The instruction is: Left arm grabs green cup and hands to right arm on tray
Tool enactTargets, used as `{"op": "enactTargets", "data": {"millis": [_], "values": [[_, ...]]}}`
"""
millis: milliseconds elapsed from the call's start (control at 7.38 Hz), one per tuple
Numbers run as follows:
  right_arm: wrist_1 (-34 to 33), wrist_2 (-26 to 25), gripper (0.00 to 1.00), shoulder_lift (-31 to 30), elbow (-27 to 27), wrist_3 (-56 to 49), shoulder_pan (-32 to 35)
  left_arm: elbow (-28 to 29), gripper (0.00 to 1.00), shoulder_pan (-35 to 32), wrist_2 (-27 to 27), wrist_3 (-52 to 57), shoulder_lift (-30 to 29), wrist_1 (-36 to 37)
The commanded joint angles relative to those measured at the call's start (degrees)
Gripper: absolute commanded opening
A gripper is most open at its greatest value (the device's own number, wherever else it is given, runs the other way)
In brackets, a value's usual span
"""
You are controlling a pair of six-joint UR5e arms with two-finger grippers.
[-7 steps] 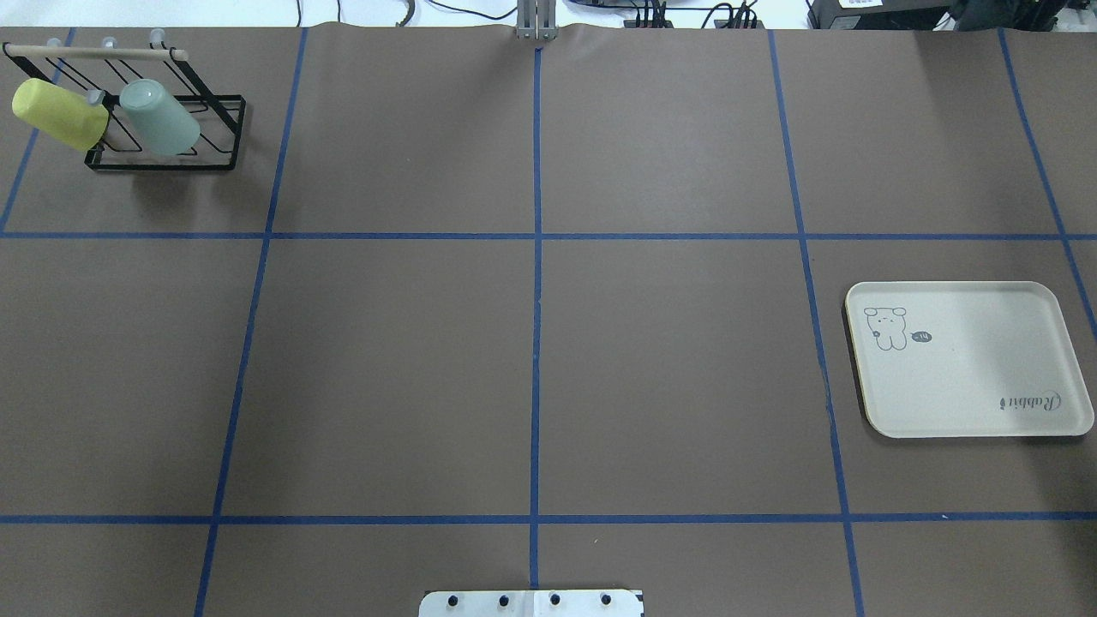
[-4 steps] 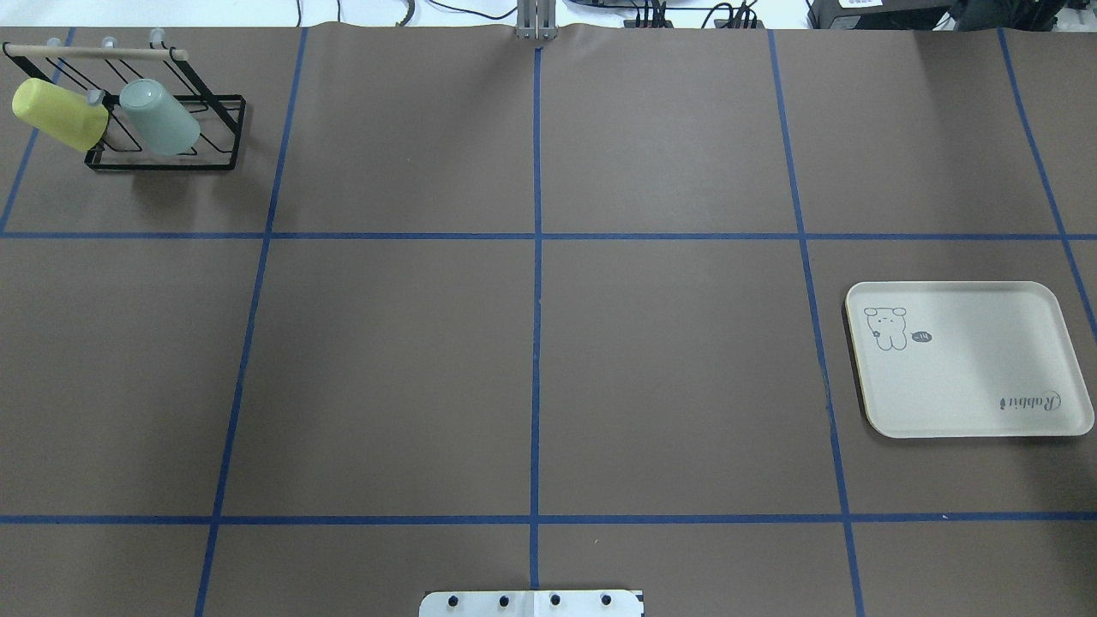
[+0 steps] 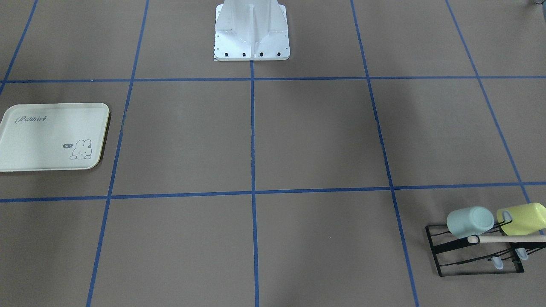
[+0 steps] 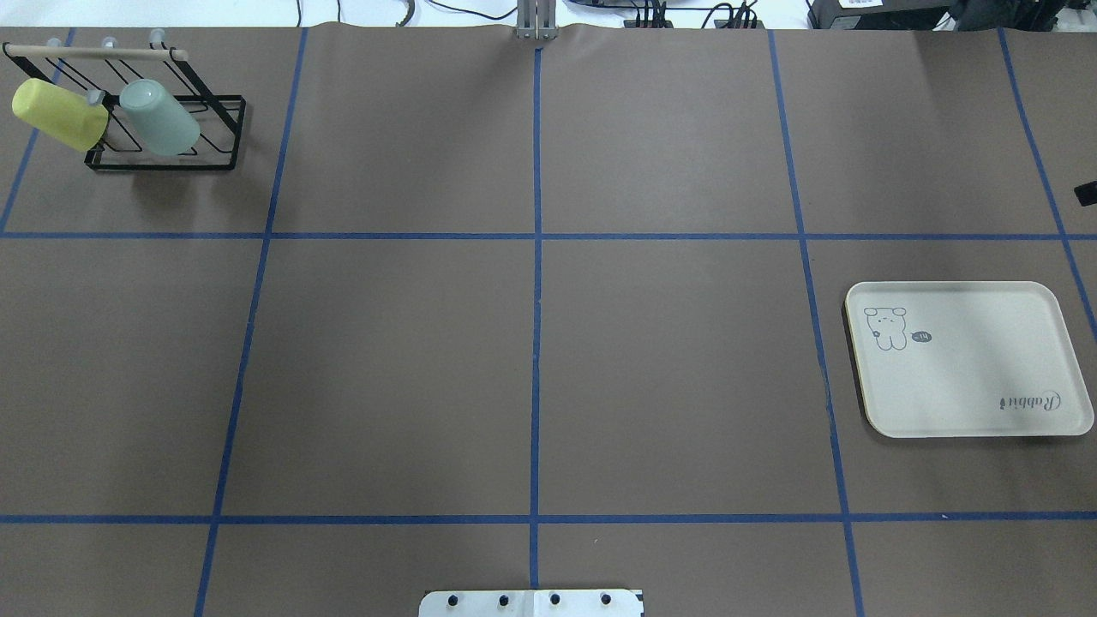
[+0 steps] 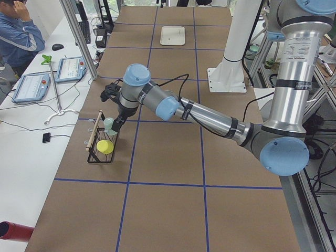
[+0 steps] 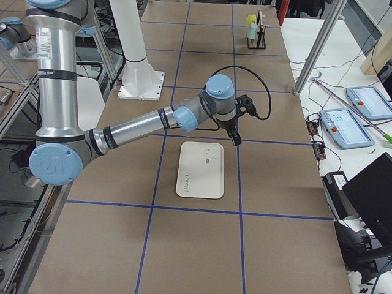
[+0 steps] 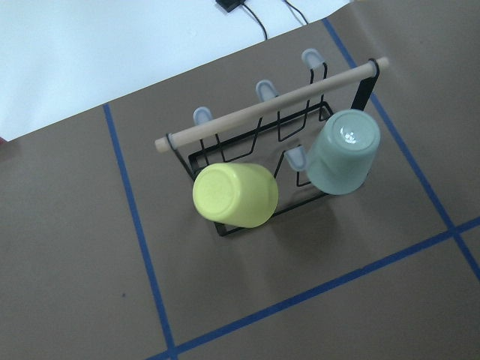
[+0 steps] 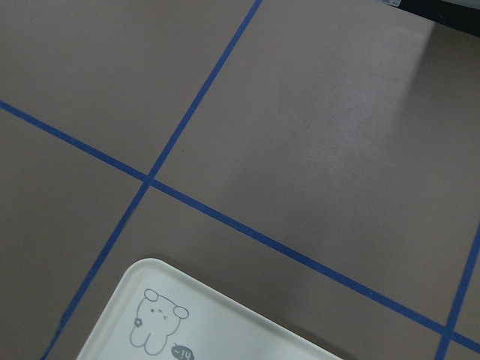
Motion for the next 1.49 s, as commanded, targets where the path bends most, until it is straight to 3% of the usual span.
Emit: {"op": "enactTargets", "data": {"millis": [0,407,678,1085,1356], "values": [[0.1,-3.0,1.00,3.7,-0.1,7.6,-5.6,6.0,1.00,5.0,3.4,-6.0,-7.2,-0.1],[0.1,-3.2,1.00,9.6,-1.0,16.6,-10.9,15.0,1.00,10.6,8.1,-10.8,-15.3,-0.2],[0.1,-3.2,1.00,10.7,-1.3,18.3,-11.9,19.3,1.00,13.5,11.4,-11.3,-17.7,-0.8],[0.1,-4.1,1.00,11.6,-1.8,18.6,-12.4,30.5,1.00,16.0,13.5,-14.2,-20.7,-10.7],[0.1,-4.6,1.00,12.6,-1.7,20.3,-12.8,31.1,1.00,16.5,13.4,-14.2,-21.4,-10.8]]}}
